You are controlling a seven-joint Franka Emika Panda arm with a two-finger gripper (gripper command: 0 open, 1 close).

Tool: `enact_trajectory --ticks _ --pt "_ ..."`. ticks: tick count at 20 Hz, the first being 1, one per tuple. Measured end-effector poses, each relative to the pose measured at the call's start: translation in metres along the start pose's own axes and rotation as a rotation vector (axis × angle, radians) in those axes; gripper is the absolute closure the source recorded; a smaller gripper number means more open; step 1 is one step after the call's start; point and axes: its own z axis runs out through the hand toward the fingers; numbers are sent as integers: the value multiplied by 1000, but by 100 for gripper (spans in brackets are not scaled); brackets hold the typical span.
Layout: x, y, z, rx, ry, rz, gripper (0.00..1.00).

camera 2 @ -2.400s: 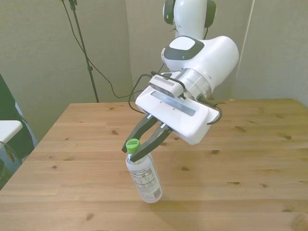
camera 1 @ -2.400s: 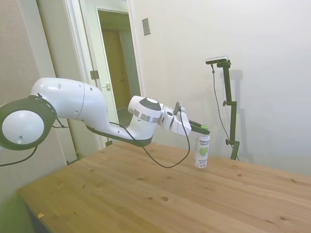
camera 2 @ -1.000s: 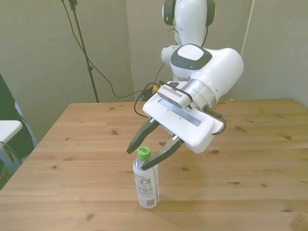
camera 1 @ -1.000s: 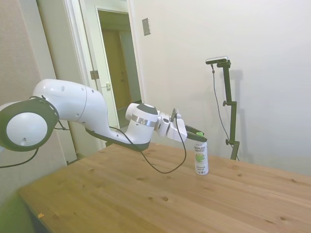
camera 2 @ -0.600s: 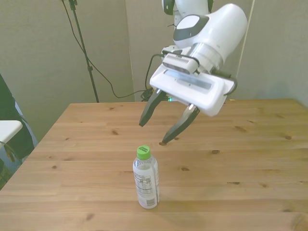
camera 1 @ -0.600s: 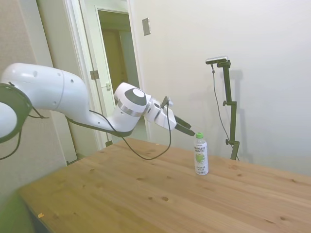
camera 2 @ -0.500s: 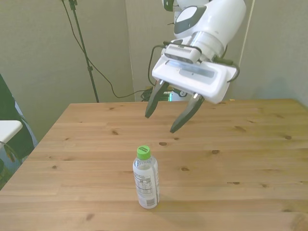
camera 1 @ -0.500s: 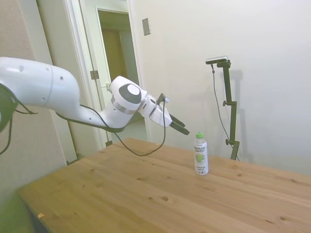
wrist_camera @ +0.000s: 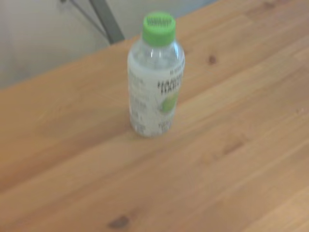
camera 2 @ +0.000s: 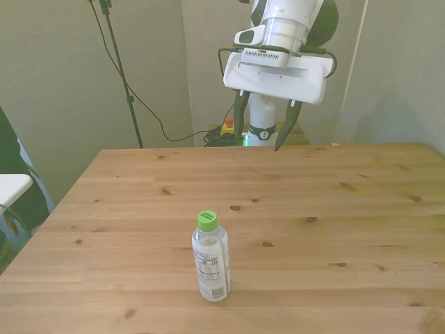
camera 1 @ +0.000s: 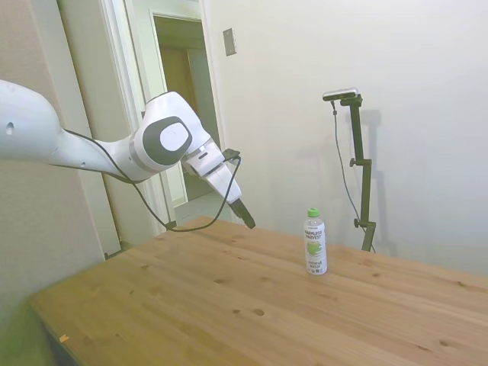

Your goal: Stand the water bottle

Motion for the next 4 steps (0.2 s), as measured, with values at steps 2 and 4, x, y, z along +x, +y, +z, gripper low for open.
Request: enact_trajectory --ticks 2,4 --pt "2 12 -4 -59 -65 -69 0" --pt "5 22 -11 -115 -131 -139 0"
